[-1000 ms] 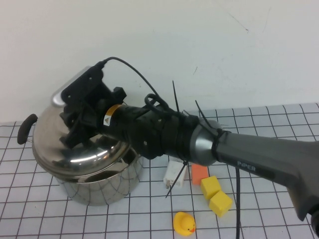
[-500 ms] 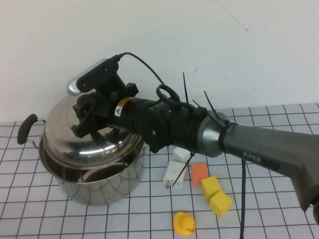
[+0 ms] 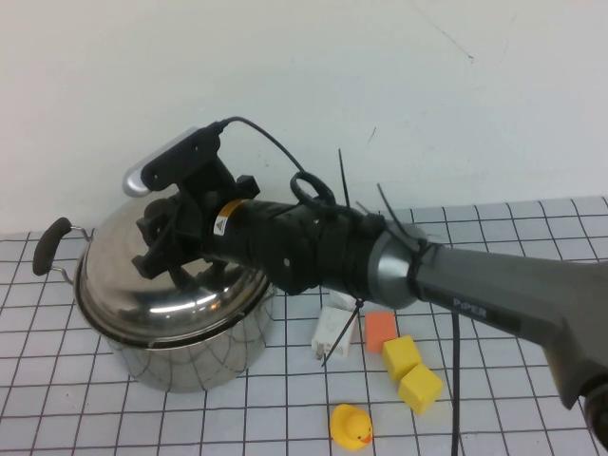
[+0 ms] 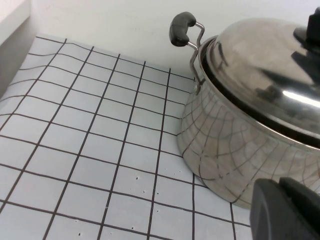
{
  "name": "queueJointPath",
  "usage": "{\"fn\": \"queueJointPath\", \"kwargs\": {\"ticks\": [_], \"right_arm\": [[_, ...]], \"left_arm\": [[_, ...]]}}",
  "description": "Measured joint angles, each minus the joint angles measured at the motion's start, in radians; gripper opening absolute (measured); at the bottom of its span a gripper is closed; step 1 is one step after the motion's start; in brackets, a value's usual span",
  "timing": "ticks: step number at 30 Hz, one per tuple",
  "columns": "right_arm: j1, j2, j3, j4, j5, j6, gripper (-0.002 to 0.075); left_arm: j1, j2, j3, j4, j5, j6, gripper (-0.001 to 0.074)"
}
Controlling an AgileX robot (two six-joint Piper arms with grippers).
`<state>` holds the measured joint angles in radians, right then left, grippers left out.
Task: Cover the pot
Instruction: Place the pot lid on the pot
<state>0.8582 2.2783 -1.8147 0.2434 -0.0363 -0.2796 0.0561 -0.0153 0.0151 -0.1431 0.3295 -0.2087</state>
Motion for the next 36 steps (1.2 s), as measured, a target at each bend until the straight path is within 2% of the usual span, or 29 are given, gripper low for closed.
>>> {"fn": "queueJointPath", "kwargs": {"ticks": [20, 22, 26, 29, 32, 34, 36], "right_arm": [[0.008, 0.022, 0.000, 0.007, -0.047, 0.000, 0.0355], [0.008, 0.022, 0.000, 0.008, -0.049, 0.000, 0.0386], [0.008, 0.019, 0.000, 0.008, -0.050, -0.057, 0.0509], [0.008, -0.011, 0.000, 0.008, 0.014, -0.084, 0.0528], [0.008, -0.076, 0.000, 0.008, 0.133, -0.086, 0.0487], [0.008, -0.143, 0.009, -0.004, 0.209, -0.087, 0.0402], [0.008, -0.227, 0.055, -0.025, 0.246, -0.063, 0.0270]], "left_arm": [[0.000, 0.000, 0.000, 0.000, 0.000, 0.000, -0.0003], [0.000, 0.000, 0.000, 0.000, 0.000, 0.000, -0.0003], [0.000, 0.000, 0.000, 0.000, 0.000, 0.000, -0.0003], [0.000, 0.000, 0.000, 0.000, 0.000, 0.000, -0.0003], [0.000, 0.000, 0.000, 0.000, 0.000, 0.000, -0.0003], [0.000, 0.000, 0.000, 0.000, 0.000, 0.000, -0.0003], [0.000, 0.000, 0.000, 0.000, 0.000, 0.000, -0.0003]]}}
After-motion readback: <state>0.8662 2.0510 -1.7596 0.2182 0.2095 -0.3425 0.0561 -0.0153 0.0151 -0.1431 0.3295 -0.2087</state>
